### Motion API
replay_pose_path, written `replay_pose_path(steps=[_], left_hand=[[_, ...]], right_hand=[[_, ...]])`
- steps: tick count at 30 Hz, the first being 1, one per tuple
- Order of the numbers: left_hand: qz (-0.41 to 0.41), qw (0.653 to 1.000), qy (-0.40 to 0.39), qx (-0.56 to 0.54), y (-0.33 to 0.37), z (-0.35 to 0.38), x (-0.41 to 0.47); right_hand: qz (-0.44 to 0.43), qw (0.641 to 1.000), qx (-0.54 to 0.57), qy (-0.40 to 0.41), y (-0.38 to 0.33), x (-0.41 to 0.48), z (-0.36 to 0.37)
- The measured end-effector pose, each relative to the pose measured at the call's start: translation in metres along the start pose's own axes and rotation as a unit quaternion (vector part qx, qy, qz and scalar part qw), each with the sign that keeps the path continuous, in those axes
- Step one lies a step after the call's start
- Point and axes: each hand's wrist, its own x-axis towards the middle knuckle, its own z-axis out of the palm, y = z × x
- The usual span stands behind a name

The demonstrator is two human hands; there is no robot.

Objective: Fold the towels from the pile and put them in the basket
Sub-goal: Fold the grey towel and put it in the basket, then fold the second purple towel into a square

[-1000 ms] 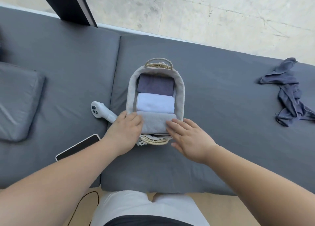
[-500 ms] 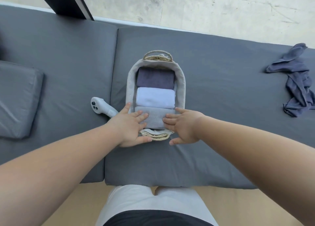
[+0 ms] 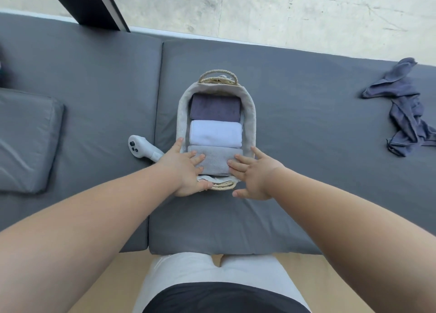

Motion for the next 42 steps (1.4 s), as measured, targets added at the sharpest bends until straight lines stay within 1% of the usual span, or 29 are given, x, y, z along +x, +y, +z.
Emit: replay_pose_path(steps=[3,10,13,16,18,20,23,25,27,29,32,35,37,39,42], left_hand=[[-0.002,1.000,-0.002,0.019,-0.001,0.000,-0.014],[-0.045,0.999,-0.005,0.004,0.006,-0.002,-0.017],[-0.051,0.998,0.037,-0.006,0.019,-0.004,-0.022],[-0.076,0.990,0.114,-0.042,0.035,-0.006,-0.034],[-0.093,0.980,0.154,-0.086,0.050,-0.010,-0.042],[-0.103,0.965,0.193,-0.143,0.069,-0.021,-0.049],[-0.116,0.934,0.251,-0.225,0.104,-0.046,-0.058],[-0.125,0.916,0.285,-0.252,0.131,-0.064,-0.059],[-0.131,0.906,0.314,-0.252,0.163,-0.082,-0.055],[-0.140,0.905,0.324,-0.237,0.201,-0.101,-0.045],[-0.162,0.912,0.315,-0.208,0.261,-0.128,-0.032],[-0.171,0.914,0.311,-0.194,0.314,-0.163,-0.025],[-0.173,0.907,0.321,-0.209,0.342,-0.187,-0.023],[-0.166,0.901,0.329,-0.230,0.363,-0.205,-0.020],[-0.146,0.901,0.323,-0.249,0.382,-0.222,-0.011]], right_hand=[[0.023,0.999,0.039,0.001,-0.007,-0.014,0.003],[0.085,0.995,0.054,-0.017,-0.022,-0.034,-0.015],[0.088,0.990,0.108,0.013,-0.025,-0.051,-0.015],[0.076,0.976,0.184,0.087,-0.024,-0.078,0.003],[0.086,0.967,0.210,0.115,-0.019,-0.097,0.023],[0.107,0.955,0.243,0.130,-0.013,-0.114,0.049],[0.139,0.930,0.299,0.163,0.003,-0.142,0.091],[0.159,0.912,0.325,0.195,0.020,-0.160,0.120],[0.184,0.895,0.336,0.229,0.042,-0.176,0.152],[0.207,0.876,0.357,0.251,0.070,-0.194,0.185],[0.225,0.854,0.385,0.269,0.111,-0.229,0.231],[0.242,0.849,0.380,0.274,0.142,-0.268,0.270],[0.255,0.847,0.376,0.275,0.159,-0.288,0.289],[0.261,0.844,0.380,0.273,0.172,-0.302,0.301],[0.270,0.836,0.396,0.269,0.185,-0.317,0.317]])
